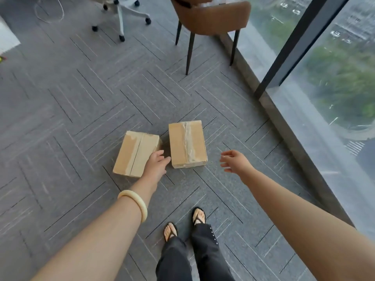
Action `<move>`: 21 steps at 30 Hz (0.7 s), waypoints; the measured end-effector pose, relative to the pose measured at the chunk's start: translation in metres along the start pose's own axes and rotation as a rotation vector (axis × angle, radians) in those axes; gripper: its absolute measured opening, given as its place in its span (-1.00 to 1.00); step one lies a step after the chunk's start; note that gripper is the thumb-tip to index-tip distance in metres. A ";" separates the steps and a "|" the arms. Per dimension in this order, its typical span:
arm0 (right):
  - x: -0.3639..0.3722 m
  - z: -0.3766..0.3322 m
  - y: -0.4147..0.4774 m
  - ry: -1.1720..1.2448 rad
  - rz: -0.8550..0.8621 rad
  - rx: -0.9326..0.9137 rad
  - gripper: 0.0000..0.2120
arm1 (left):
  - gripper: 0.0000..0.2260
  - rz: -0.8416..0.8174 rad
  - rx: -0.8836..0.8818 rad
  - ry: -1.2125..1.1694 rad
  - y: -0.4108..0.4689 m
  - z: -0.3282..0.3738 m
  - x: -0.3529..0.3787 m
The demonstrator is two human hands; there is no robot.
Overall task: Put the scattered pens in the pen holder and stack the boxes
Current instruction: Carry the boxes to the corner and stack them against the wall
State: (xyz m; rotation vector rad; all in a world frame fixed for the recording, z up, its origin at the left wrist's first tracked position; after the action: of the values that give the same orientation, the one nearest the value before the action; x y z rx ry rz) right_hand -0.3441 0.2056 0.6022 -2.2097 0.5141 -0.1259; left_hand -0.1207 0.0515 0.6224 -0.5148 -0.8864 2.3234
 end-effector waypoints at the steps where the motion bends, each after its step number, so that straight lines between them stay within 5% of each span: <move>1: 0.004 0.005 0.019 -0.008 0.002 0.025 -0.82 | -0.58 0.004 -0.021 0.008 0.020 -0.008 -0.005; 12: 0.029 0.100 0.280 -0.158 0.050 0.182 -0.63 | -0.42 -0.093 -0.191 0.157 0.290 -0.154 0.008; 21: 0.034 0.182 0.446 -0.259 0.113 0.226 -0.33 | -0.22 -0.031 -0.339 0.050 0.462 -0.276 0.019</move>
State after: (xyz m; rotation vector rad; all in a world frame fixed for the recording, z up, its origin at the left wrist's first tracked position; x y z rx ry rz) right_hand -0.4076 0.0729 0.1425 -1.9359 0.4548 0.1542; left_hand -0.1666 -0.0850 0.1038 -0.6898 -1.2629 2.1309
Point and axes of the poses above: each hand's wrist, its own y-axis towards the middle knuckle, its own x-axis out of the palm, z = x × y, the point moved 9 cm from there along y, towards the middle knuckle, and after that the axes turned 11 degrees about -z, right-handed, at the moved point
